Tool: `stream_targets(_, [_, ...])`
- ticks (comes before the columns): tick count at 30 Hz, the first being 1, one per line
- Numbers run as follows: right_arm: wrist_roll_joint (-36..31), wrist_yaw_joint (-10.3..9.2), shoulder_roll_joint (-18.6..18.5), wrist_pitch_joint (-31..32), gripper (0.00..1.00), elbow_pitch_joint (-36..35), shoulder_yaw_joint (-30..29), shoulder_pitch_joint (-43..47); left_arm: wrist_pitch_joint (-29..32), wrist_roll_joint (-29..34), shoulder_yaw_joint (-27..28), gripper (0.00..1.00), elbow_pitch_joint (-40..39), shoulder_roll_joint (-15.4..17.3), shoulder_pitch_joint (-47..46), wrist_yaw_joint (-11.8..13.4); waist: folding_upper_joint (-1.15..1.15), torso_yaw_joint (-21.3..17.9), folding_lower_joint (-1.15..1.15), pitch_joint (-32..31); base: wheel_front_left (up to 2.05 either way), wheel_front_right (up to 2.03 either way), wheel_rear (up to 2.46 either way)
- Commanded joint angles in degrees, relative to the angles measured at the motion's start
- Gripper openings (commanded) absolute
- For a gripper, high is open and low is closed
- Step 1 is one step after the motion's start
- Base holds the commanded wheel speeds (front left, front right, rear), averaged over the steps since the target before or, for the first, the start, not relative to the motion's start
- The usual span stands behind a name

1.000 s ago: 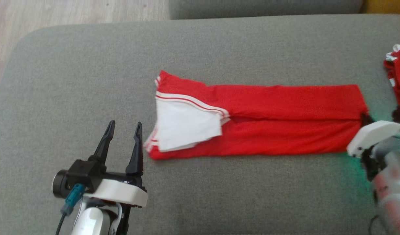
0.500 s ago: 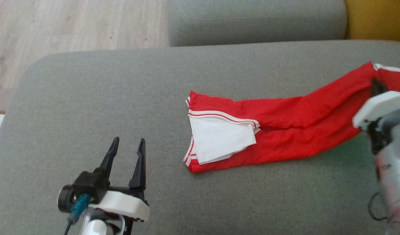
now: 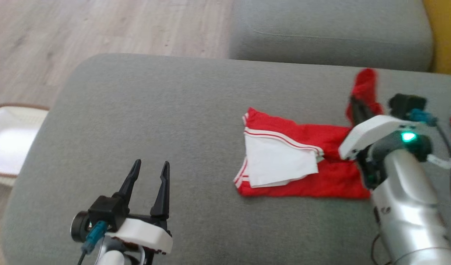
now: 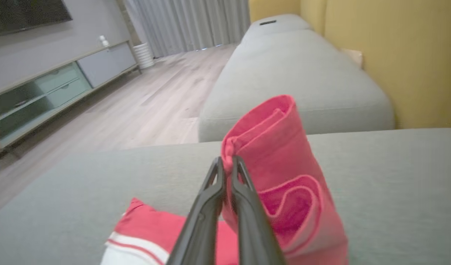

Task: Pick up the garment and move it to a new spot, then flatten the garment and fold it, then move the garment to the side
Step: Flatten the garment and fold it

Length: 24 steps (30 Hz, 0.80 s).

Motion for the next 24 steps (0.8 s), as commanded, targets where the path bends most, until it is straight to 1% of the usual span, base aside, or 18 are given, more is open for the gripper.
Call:
stream_targets(1, [3.25,0.39,0.80,0.51,0.00,-3.41,4.93,-0.81,-0.71,0.08,1.35,1.00,-1.50,-0.10,-2.33,-0.16,0.00,2.47,0.00,0.13,0.00,0.00,0.00])
stream_targets(4, [7.48,0.39,0.81,1.47,0.00,-5.63,10.44,0.87,-0.71,-0.03,1.00,1.00,-1.23,-0.10,-2.66,-0.34,0.00,4.48,0.00,0.23,0.00,0.00,0.00])
stream_targets(8, [11.07,0.39,0.82,2.44,0.00,-7.76,16.30,2.39,-0.71,-0.17,0.68,1.00,-0.97,-0.10,-2.99,-0.48,0.00,6.55,0.00,0.27,0.00,0.00,0.00])
stream_targets(11, [13.10,0.39,0.82,3.07,0.00,-8.39,19.43,3.14,-0.71,-0.36,0.38,1.00,-0.89,-0.10,-3.15,-0.49,0.00,7.69,0.00,0.33,0.00,0.00,0.00])
stream_targets(15, [15.45,0.39,0.82,3.36,0.00,-7.81,22.06,3.89,-0.71,-0.67,-0.37,1.00,-0.67,-0.10,-3.41,-0.56,0.00,9.10,0.00,0.52,0.00,0.00,0.00])
stream_targets(16, [16.18,0.39,0.82,3.30,0.07,-7.69,22.77,4.00,-0.71,-0.76,-0.44,1.00,-0.68,-0.10,-3.44,-0.48,0.00,9.21,0.00,0.60,0.00,0.00,0.00])
stream_targets(17, [16.94,0.39,0.82,3.27,0.31,-7.60,23.48,4.06,-0.71,-0.83,-0.46,1.00,-0.72,-0.10,-3.44,-0.38,0.00,9.27,0.00,0.73,0.00,0.00,0.00])
stream_targets(18, [17.97,0.39,0.82,3.22,0.67,-7.67,24.20,4.12,-0.71,-0.92,-0.41,1.00,-0.77,-0.10,-3.39,-0.24,0.00,9.22,0.00,0.87,0.00,0.00,0.00])
stream_targets(19, [19.25,0.39,0.82,2.96,1.00,-7.94,24.85,4.15,-0.71,-0.98,-0.32,1.00,-0.83,-0.10,-3.31,-0.11,0.00,9.06,0.00,0.98,0.00,0.00,0.00])
stream_targets(24, [23.21,0.39,0.83,0.18,1.00,-9.82,26.21,3.73,-0.71,-1.08,0.42,1.00,-0.89,-0.10,-2.82,0.33,0.00,6.62,0.00,1.08,0.00,0.00,0.00])
